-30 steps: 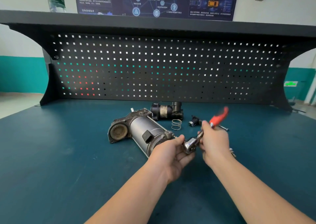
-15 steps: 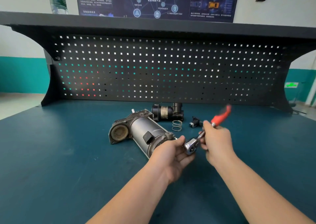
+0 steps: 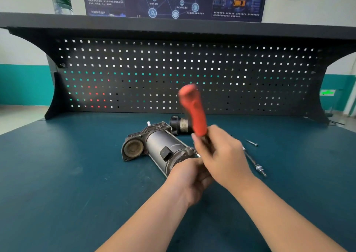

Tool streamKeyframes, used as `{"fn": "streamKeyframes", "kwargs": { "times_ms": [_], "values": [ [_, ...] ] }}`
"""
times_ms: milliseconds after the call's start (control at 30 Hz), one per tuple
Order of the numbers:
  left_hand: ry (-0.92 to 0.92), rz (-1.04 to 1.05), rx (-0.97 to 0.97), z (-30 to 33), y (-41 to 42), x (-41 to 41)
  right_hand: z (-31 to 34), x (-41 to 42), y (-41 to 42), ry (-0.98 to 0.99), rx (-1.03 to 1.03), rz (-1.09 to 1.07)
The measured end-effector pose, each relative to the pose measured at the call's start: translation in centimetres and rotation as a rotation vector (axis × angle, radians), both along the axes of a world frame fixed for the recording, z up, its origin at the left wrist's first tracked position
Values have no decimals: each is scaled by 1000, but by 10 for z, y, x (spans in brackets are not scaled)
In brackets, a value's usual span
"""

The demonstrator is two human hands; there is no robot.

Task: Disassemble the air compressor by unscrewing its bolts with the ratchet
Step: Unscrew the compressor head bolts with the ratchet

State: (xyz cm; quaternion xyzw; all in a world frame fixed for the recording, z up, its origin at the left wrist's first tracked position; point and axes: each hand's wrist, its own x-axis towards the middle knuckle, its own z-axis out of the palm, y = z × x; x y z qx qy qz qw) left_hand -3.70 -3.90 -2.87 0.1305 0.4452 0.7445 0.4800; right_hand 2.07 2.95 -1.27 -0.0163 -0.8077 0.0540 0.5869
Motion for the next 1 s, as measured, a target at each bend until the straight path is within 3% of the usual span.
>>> {"fn": "streamKeyframes", "kwargs": {
  "times_ms": [133, 233, 300, 367, 467, 567, 633, 667, 767, 833, 900, 967, 1000],
  "values": [
    [-83, 17, -16, 2, 1, 0, -1, 0, 19, 101, -798, -101],
    [-96, 10, -14, 4, 1, 0, -8, -4, 38, 273, -1606, 167],
    [-90, -2, -15, 4, 2, 1, -15, -7, 41, 305, -1771, 225],
    [-86, 5, -24, 3, 2, 0, -14, -8, 39, 266, -1538, 163],
    [-67, 10, -12, 3, 0, 0, 1, -5, 26, 157, -827, 28],
    [-34, -9, 2, 3, -2, 0, 7, -2, 8, 55, -146, 42],
    [-3, -1, -7, 1, -1, -2, 1, -2, 1, 9, 58, 59],
    [-2, 1, -12, 1, -2, -2, -1, -3, 0, 8, 10, 55],
    [-64, 2, -23, 2, -2, -3, -1, -3, 11, 93, -529, -3],
    [-95, 6, -26, 3, -1, -4, 0, -1, 25, 155, -1108, 39],
    [-87, -5, -22, 4, 1, -3, -5, -1, 35, 285, -1700, 271],
    [-65, -17, -31, 3, 2, -2, -13, -3, 39, 386, -1956, 386],
    [-58, -18, -45, 2, 2, -2, -14, -4, 39, 368, -1939, 371]
  ]
}}
